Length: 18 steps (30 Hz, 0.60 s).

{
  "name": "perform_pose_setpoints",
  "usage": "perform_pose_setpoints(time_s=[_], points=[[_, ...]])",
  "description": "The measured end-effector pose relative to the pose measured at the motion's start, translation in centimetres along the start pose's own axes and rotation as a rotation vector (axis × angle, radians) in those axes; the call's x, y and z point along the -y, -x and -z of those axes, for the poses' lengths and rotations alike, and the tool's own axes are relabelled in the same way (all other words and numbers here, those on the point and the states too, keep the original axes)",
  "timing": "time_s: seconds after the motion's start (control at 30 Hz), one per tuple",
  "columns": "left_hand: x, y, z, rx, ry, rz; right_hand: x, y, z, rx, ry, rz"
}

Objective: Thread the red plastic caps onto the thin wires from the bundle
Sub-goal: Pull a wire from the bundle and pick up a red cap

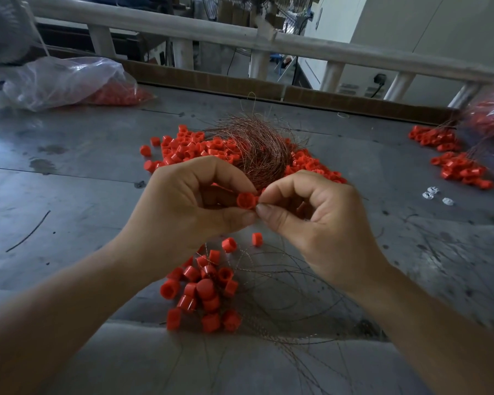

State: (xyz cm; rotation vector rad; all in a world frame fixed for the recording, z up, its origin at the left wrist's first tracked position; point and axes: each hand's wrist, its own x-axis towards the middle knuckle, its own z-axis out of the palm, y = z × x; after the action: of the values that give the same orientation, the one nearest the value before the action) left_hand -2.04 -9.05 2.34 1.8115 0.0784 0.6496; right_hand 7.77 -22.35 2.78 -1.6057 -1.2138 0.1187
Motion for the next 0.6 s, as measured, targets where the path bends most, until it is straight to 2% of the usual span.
perform_pose_setpoints(time_s=[0.13,0.37,0.6], points=[[0.01,0.12,-0.05,0.007,-0.008,0.000,-0.02,0.03,-0.15,0.000,0.012,-0.017],[0.25,-0.07,0.16,0.061,0.166,0.053,-0.26,-0.09,0.49,-0.024,0.002,-0.059],[0.13,0.08,0.50,0.098,0.158,0.034,-0.12,0.03,0.38,-0.024,-0.013,-0.059]])
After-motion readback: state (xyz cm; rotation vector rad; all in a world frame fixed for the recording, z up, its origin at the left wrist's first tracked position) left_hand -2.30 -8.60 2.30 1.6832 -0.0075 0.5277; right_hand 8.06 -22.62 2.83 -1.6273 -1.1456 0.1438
